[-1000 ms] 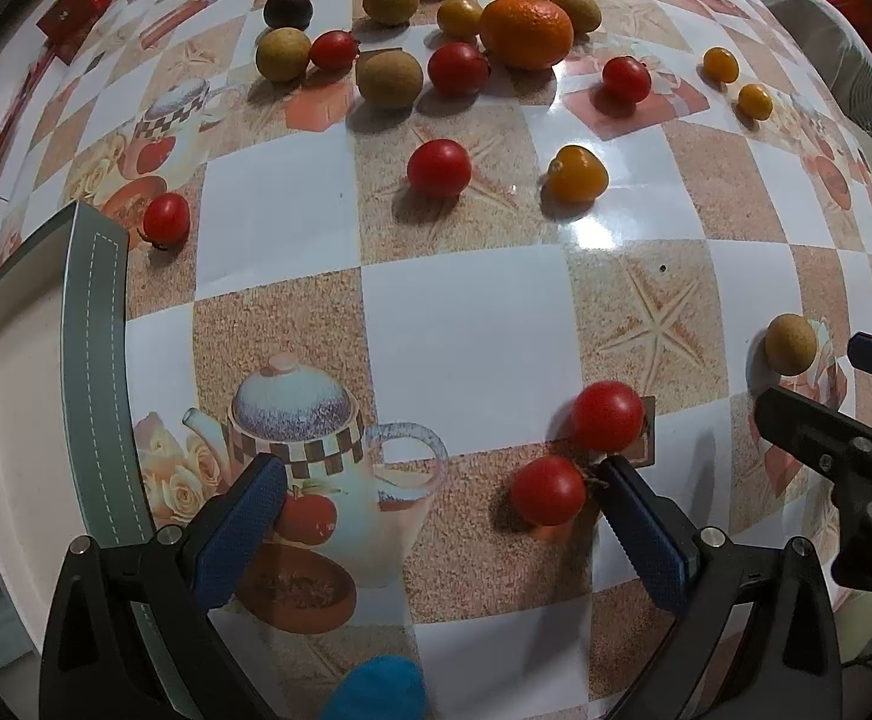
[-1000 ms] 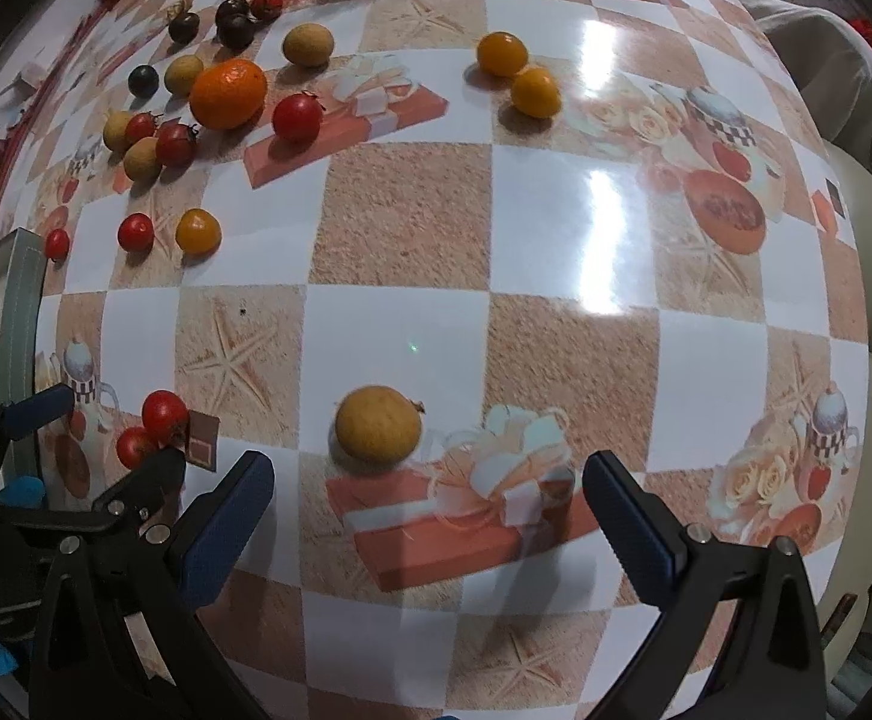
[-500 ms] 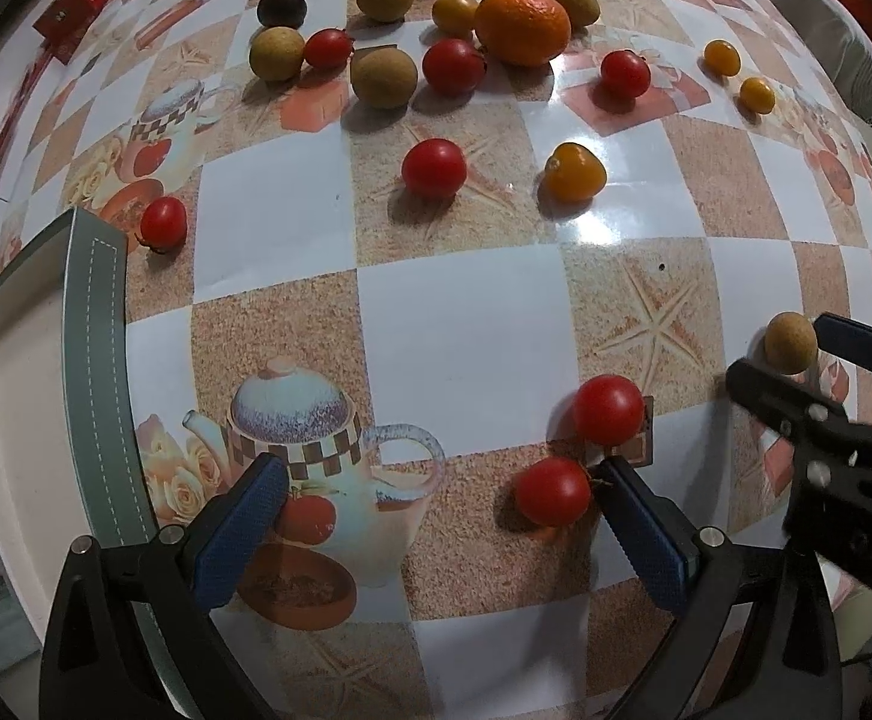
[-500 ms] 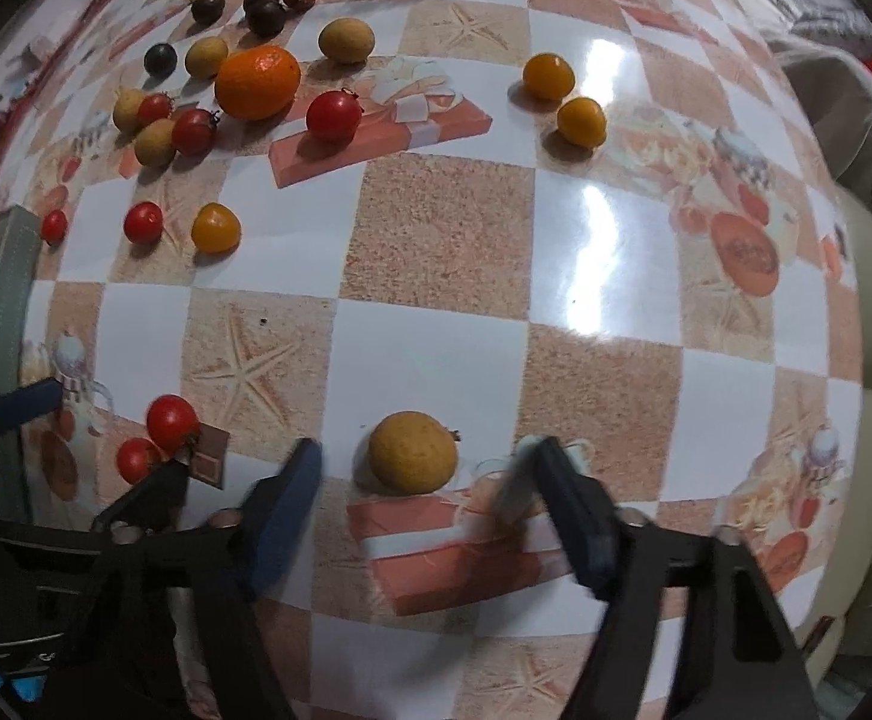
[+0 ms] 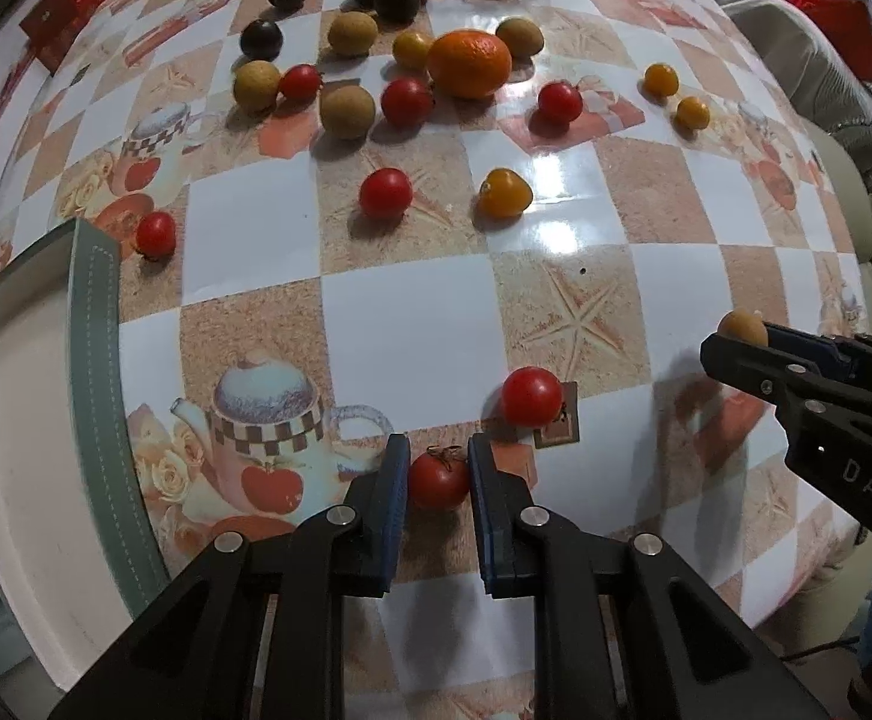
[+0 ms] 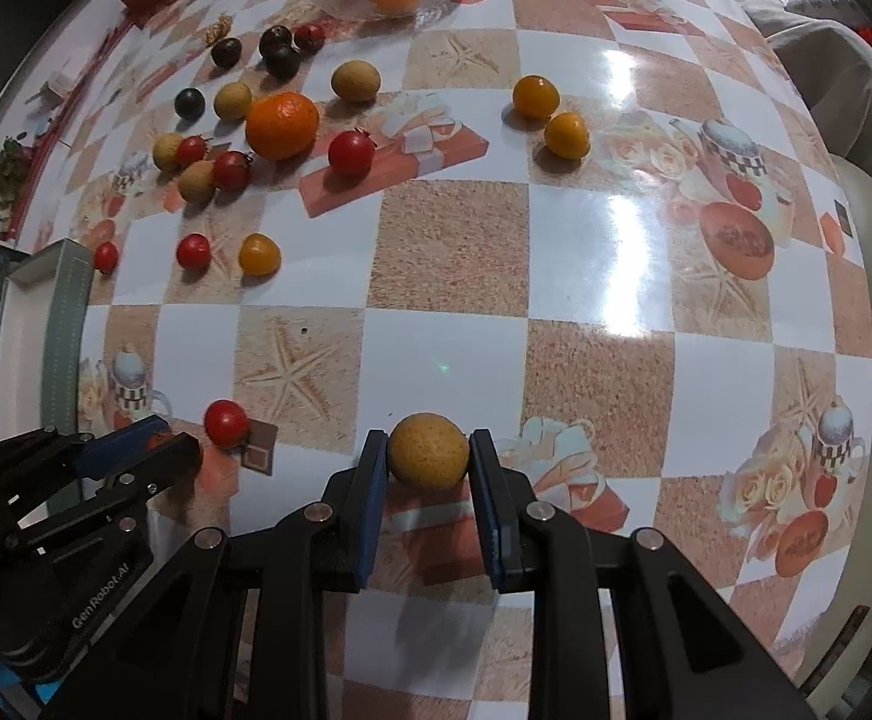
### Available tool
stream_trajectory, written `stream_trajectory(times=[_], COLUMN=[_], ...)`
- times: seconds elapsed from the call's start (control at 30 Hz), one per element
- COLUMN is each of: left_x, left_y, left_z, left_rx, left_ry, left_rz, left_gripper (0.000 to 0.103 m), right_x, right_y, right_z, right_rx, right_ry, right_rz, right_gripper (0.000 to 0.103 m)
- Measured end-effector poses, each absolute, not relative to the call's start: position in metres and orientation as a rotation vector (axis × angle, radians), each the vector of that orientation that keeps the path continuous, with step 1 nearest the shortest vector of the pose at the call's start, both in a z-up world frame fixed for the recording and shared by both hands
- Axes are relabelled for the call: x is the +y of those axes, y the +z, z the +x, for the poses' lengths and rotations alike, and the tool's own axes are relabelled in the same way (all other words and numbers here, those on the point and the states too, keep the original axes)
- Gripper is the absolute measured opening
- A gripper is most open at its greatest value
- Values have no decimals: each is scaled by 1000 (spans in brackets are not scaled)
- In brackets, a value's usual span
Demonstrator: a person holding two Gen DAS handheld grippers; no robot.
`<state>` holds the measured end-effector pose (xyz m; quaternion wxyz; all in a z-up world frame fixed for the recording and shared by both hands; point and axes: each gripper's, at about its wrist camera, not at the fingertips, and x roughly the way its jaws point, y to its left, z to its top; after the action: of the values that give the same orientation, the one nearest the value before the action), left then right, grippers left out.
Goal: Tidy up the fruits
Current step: 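Grasp a red cherry tomato with the left tool while the right tool grasps a yellow fruit, then carry both fruits over the white tray and open both tools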
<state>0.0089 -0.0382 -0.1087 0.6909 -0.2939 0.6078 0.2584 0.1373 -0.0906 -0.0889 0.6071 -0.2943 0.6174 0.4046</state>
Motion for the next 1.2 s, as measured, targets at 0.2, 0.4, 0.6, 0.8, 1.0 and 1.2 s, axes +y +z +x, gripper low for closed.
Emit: stream_trajectory(times=[0.2,0.4,0.6,0.8,1.0,1.2], left_x=[-22,-11,7,32,52,75], left_y=[-85,-66,-46,-36,-40,-56], left_z=[-3,-31,-72,-121,-165,-201], left_rx=[1314,1271,1217,1168,1149,1153], left_ry=[578,603,664,739,819,894], left_rz=[-686,-694,-715,-757,-801,-849], left_gripper=[21,21,21,21,21,21], right_x=[-88,-76,-62,-24,6,37], right_y=[-78,-66,-45,-35,-34,-41], right_z=[140,125,105,65,20,-26], right_rx=[1447,1429,1401,1370,1365,1369], right_ry=[940,986,1062,1155,1243,1320], right_rz=[-648,-647,-661,-705,-745,-789], right_gripper=[29,29,29,29,29,29])
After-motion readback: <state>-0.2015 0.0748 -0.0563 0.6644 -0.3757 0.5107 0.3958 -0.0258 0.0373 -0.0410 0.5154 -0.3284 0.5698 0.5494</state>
